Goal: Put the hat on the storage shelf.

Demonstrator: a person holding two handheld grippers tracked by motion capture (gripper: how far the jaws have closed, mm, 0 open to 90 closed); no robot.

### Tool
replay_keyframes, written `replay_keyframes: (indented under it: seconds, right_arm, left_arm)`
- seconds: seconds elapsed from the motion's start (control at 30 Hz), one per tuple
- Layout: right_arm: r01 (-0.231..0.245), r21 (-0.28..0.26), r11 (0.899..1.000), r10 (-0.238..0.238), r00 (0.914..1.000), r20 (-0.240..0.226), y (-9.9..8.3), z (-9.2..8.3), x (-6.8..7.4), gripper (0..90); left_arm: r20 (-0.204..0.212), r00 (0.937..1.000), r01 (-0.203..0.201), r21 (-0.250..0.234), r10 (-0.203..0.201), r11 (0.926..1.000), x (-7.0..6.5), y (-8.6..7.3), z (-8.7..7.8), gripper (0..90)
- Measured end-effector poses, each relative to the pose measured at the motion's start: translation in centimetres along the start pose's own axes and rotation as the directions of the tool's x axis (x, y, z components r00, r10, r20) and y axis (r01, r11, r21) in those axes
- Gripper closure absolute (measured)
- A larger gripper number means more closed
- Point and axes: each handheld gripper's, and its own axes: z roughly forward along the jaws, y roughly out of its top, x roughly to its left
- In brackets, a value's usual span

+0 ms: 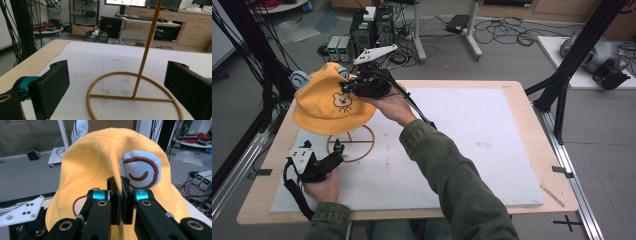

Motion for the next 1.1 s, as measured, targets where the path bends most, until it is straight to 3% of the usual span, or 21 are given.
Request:
replay_keyframes:
  seconds: [0.1, 0.13, 0.17, 0.2, 0.23, 0.27, 0.33, 0.37, 0.47, 0.5, 0.9, 1.03, 1.1]
  right_arm:
    - [-0.006, -0.004, 1.0, 0.006, 1.0, -0.008, 0.0, -0.1, -0.1, 84.3]
    - [0.0, -0.007, 1.0, 0.0, 0.9999, -0.013, 0.0, 0.0, -0.2, 74.1]
    - [0.002, -0.012, 1.0, -0.002, 0.9999, -0.012, 0.0, 0.0, -0.2, 57.6]
    - [-0.009, -0.012, 1.0, 0.009, 0.9998, -0.017, 0.0, 0.1, -0.3, 50.2]
    - [-0.013, -0.014, 1.0, 0.013, 0.9993, -0.036, 0.0, 0.1, -0.5, 34.9]
    - [-0.013, -0.014, 1.0, 0.013, 0.9993, -0.036, 0.0, 0.1, -0.5, 34.9]
    - [-0.019, -0.025, 0.999, 0.019, 0.9994, -0.029, -0.1, 0.0, -0.6, 21.9]
    - [-0.024, -0.036, 0.999, 0.024, 0.9997, -0.009, 0.0, -0.1, -0.7, 14.2]
    - [-0.024, -0.053, 0.998, 0.026, 0.9989, 0.04, 0.0, -0.4, -0.9, 4.3]
    - [-0.028, -0.057, 0.998, 0.032, 0.9965, 0.077, 0.0, -0.7, -1.0, 2.4]
    - [-0.029, -0.121, 0.992, 0.044, 0.991, 0.126, 0.5, -3.3, -1.2, 2.4]
    - [-0.017, -0.162, 0.987, 0.045, 0.9835, 0.175, 0.8, -5.9, -0.9, 2.4]
    - [-0.002, -0.205, 0.979, 0.049, 0.9731, 0.225, 0.9, -8.8, -0.7, 2.4]
  left_arm:
    - [0.002, 1.0, -0.002, 0.001, 0.002, 1.0, 0.0, 0.0, 0.0, 6.6]
    - [0.001, 1.0, -0.002, 0.0, 0.002, 1.0, 0.0, 0.0, 0.0, 6.6]
    - [0.002, 1.0, -0.002, -0.001, 0.002, 1.0, 0.0, 0.0, 0.0, 6.6]
    - [0.002, 1.0, -0.001, 0.0, 0.001, 1.0, 0.0, 0.0, 0.0, 6.6]
    - [0.001, 1.0, -0.001, 0.0, 0.001, 1.0, 0.0, 0.0, 0.0, 6.6]
    - [0.002, 1.0, -0.002, -0.001, 0.002, 1.0, 0.0, 0.0, 0.0, 6.6]
    - [0.003, 1.0, -0.003, -0.002, 0.003, 1.0, -0.1, 0.0, 0.0, 6.6]
    - [0.003, 1.0, -0.005, -0.002, 0.005, 1.0, 0.0, 0.0, 0.0, 6.6]
    - [0.004, 1.0, -0.003, -0.002, 0.003, 1.0, 0.0, 0.0, 0.0, 6.6]
    - [0.004, 1.0, -0.003, -0.002, 0.003, 1.0, 0.0, 0.0, 0.0, 6.6]
    - [0.007, 0.9999, -0.012, 0.0, 0.012, 0.9999, -0.1, 0.0, 0.0, 6.6]
    - [0.007, 0.9999, -0.011, -0.002, 0.011, 0.9999, -0.1, 0.0, 0.0, 6.6]
    - [0.006, 0.9999, -0.013, -0.001, 0.013, 0.9999, -0.1, 0.0, 0.0, 6.6]
